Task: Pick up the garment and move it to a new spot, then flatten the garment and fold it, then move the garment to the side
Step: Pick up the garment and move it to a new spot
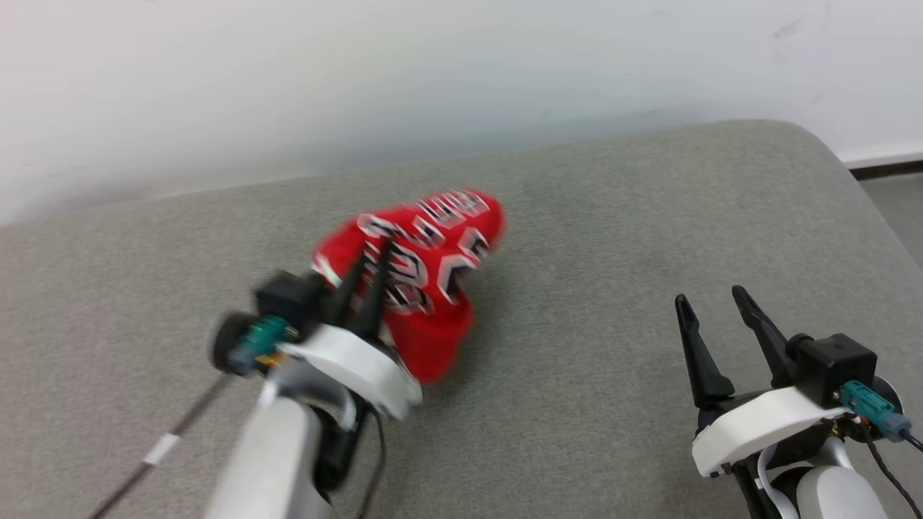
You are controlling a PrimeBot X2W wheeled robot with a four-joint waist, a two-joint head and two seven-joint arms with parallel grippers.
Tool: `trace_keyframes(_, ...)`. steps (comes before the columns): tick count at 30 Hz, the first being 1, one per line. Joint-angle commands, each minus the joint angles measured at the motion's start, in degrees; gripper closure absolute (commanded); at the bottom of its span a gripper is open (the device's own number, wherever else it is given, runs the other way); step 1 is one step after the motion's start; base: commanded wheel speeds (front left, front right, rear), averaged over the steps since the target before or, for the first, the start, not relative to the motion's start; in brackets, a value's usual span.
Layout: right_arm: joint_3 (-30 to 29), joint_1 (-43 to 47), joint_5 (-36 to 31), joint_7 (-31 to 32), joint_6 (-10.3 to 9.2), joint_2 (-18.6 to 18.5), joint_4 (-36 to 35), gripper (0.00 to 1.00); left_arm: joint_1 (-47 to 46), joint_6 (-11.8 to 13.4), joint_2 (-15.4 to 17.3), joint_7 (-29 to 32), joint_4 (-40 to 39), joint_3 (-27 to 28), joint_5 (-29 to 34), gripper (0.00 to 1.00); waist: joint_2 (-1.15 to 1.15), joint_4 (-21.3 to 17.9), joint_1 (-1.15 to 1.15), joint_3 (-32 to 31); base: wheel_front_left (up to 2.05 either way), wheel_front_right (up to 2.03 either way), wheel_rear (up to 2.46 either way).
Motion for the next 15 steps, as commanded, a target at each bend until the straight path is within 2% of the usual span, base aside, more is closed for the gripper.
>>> trace_keyframes(1, 0.19, 0.7, 0.15, 0.16, -0.02, 0.1, -0.31, 0.0, 1.66, -0.4, -0.28, -0.02, 0.81, -1.74, -0.32, 1.0, 0.0, -1.21, 0.01, 0.31, 0.0, 0.0, 0.0)
trace_keyframes(7, 0.56, 1.02, 1.12, 0.18, -0.02, 0.09, -0.35, 0.0, 8.07, -1.2, -1.45, 0.94, 5.46, -13.35, -3.06, 1.0, 0.0, -3.27, 0.01, 1.51, 0.0, 0.0, 0.0)
trace_keyframes(13, 0.19, 1.39, 1.68, -0.1, -0.02, 0.09, -0.42, 0.0, 10.91, 0.2, -1.71, 0.17, 7.77, -20.13, -4.74, 1.0, 0.0, -2.44, 0.01, 2.73, 0.0, 0.0, 0.0)
trace_keyframes(14, 0.08, 1.36, 1.63, -0.14, -0.02, 0.1, -0.31, 0.0, 10.82, 0.6, -1.71, 0.1, 7.88, -20.93, -5.04, 0.57, 0.0, -2.09, 0.01, 2.73, 0.0, 0.0, 0.0)
trace_keyframes(15, 0.08, 1.26, 1.56, -0.13, -0.01, 0.1, -0.2, 0.0, 10.32, 1.05, -1.7, -0.3, 7.74, -21.43, -4.82, 0.0, 0.0, -1.76, 0.01, 2.65, 0.0, 0.0, 0.0)
